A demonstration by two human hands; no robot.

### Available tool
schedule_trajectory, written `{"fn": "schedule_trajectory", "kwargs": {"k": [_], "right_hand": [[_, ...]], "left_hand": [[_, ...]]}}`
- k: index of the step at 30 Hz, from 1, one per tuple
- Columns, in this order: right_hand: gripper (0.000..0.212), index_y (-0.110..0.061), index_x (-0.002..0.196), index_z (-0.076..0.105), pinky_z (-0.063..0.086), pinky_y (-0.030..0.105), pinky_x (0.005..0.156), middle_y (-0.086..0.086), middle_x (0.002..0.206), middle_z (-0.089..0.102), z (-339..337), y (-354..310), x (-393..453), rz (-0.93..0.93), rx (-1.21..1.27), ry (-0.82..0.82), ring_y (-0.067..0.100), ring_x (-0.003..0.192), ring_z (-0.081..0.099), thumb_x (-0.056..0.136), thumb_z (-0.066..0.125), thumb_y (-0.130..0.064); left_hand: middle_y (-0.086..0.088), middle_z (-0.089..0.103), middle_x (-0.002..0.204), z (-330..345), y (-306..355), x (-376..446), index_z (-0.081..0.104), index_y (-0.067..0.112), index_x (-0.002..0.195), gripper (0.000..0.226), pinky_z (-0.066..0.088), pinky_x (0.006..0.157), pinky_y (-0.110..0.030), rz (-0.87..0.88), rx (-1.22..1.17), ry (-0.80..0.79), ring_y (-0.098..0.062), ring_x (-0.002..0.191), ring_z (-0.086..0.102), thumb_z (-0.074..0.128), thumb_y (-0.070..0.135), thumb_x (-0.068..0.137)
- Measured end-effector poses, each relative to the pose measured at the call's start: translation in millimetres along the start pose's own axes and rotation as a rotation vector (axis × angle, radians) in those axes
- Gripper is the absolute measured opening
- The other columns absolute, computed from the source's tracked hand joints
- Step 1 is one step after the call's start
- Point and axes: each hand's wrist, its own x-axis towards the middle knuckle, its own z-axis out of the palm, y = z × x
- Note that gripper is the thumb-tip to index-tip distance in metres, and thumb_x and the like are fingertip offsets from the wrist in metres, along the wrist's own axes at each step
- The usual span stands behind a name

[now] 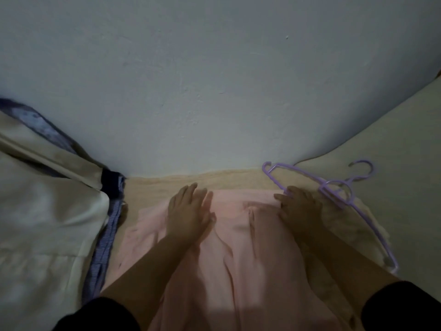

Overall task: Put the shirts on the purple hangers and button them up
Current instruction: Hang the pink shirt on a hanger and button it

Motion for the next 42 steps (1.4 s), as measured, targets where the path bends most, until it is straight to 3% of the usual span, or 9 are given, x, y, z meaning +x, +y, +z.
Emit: {"fn": "schedule_trajectory", "kwargs": {"k": [4,8,14,17,23,28,33,36,42], "right_hand": [[0.064,-0.026,0.118,0.062,0.040,0.052,0.095,0.008,0.129,0.057,19.7,40.8,-13.2,-0.001,-0.059,-0.002,0.034,0.119,0.051,0.072,0.026,-0.052],[0.068,-0.007,0.114,0.058,0.052,0.054,0.073,0.024,0.105,0.064,-5.0,56.1,-47.0,0.166,0.029,0.065,0.043,0.090,0.064,0.053,0.063,-0.035],[0.091,-0.002,0.139,0.035,0.032,0.059,0.101,0.032,0.143,0.034,-3.1,85.7,-74.6,0.297,0.008,0.059,0.048,0.129,0.036,0.067,0.070,-0.043],[0.100,-0.005,0.149,0.017,0.013,0.051,0.112,0.024,0.154,0.012,-1.6,90.1,-77.1,0.309,0.039,0.061,0.039,0.141,0.015,0.074,0.071,-0.043],[0.104,0.013,0.132,0.042,0.038,0.064,0.093,0.037,0.127,0.048,12.1,90.7,-67.5,0.390,0.094,0.110,0.051,0.115,0.050,0.050,0.089,-0.031],[0.105,0.000,0.147,0.015,0.021,0.048,0.108,0.023,0.146,0.028,-0.4,81.9,-65.3,0.386,0.037,0.124,0.037,0.135,0.026,0.068,0.074,-0.035],[0.115,0.002,0.146,0.019,0.026,0.049,0.103,0.026,0.140,0.034,-7.1,71.5,-64.8,0.362,0.109,0.153,0.041,0.128,0.033,0.060,0.083,-0.038],[0.118,0.000,0.148,0.011,0.022,0.043,0.106,0.022,0.145,0.027,-15.9,64.1,-63.4,0.316,0.118,0.132,0.037,0.132,0.027,0.063,0.082,-0.040],[0.110,-0.004,0.147,0.018,0.025,0.044,0.106,0.019,0.143,0.026,-27.8,30.6,-64.2,0.135,0.173,0.127,0.037,0.131,0.025,0.062,0.075,-0.043]], "left_hand": [[-0.006,0.043,0.147,24.6,55.2,-18.0,0.050,0.021,0.135,0.054,0.032,0.109,-0.037,0.041,-0.157,-0.118,-0.027,0.135,0.039,0.049,0.041,0.085],[-0.004,0.017,0.160,49.4,89.0,-36.5,0.026,0.020,0.151,0.060,0.016,0.117,-0.033,0.000,-0.160,-0.233,-0.024,0.147,0.015,0.037,0.044,0.097],[-0.006,0.015,0.160,64.8,93.9,-43.3,0.025,0.019,0.151,0.091,0.014,0.117,-0.038,-0.021,-0.110,-0.230,-0.027,0.147,0.013,-0.004,0.056,0.074],[-0.009,0.022,0.158,68.7,92.0,-45.1,0.033,0.016,0.148,0.087,0.017,0.117,-0.041,-0.018,-0.142,-0.213,-0.030,0.146,0.018,0.002,0.056,0.078],[-0.010,0.029,0.156,73.8,89.7,-47.7,0.040,0.015,0.145,0.080,0.018,0.116,-0.041,-0.023,-0.159,-0.198,-0.030,0.145,0.024,0.010,0.055,0.083],[-0.008,0.023,0.158,72.7,90.1,-47.2,0.033,0.017,0.148,0.085,0.014,0.117,-0.039,-0.021,-0.150,-0.201,-0.028,0.147,0.018,0.003,0.057,0.079],[-0.003,0.007,0.162,67.1,87.8,-43.7,0.018,0.022,0.153,0.094,0.006,0.119,-0.035,-0.006,-0.126,-0.260,-0.023,0.149,0.006,-0.006,0.060,0.070],[-0.003,0.007,0.162,60.0,78.6,-44.3,0.017,0.023,0.153,0.081,0.008,0.118,-0.033,0.023,-0.141,-0.277,-0.022,0.148,0.006,0.009,0.059,0.081],[-0.011,0.038,0.151,36.8,40.9,-55.1,0.043,0.012,0.143,0.072,0.013,0.117,-0.033,0.071,-0.130,-0.192,-0.028,0.141,0.030,0.025,0.051,0.085]]}}
